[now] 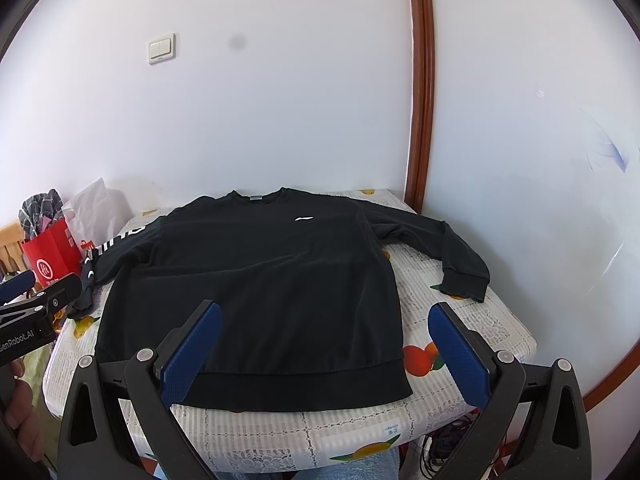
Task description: Fold small clothes
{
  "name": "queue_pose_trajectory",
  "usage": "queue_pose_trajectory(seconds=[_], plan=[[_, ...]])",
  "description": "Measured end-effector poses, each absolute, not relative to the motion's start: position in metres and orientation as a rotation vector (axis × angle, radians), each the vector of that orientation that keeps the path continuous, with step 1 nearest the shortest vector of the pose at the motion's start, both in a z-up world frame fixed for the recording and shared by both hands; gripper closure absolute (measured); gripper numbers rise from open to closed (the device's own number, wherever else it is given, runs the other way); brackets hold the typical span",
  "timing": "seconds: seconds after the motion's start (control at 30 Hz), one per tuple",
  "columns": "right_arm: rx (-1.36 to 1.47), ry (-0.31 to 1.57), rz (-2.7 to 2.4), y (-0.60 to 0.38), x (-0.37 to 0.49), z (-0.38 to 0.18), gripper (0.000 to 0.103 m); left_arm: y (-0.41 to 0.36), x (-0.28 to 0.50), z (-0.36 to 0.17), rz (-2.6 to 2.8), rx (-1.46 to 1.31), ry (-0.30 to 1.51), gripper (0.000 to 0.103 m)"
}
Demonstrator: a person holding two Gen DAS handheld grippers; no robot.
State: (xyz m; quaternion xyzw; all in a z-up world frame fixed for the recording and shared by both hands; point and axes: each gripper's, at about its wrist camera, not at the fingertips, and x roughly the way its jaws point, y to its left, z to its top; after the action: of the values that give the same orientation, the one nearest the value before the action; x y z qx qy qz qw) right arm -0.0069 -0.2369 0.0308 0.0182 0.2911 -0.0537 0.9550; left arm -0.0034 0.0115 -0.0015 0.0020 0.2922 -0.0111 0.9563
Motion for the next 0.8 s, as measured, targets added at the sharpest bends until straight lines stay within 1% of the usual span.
queue_pose_trajectory(seconds=[0.8], plan=[[0.037,0.558,-0.092,-0.238,-0.006,0.033,0.001,0.019,0.01,0.001,-0.029,0.001,0.574,0.0]])
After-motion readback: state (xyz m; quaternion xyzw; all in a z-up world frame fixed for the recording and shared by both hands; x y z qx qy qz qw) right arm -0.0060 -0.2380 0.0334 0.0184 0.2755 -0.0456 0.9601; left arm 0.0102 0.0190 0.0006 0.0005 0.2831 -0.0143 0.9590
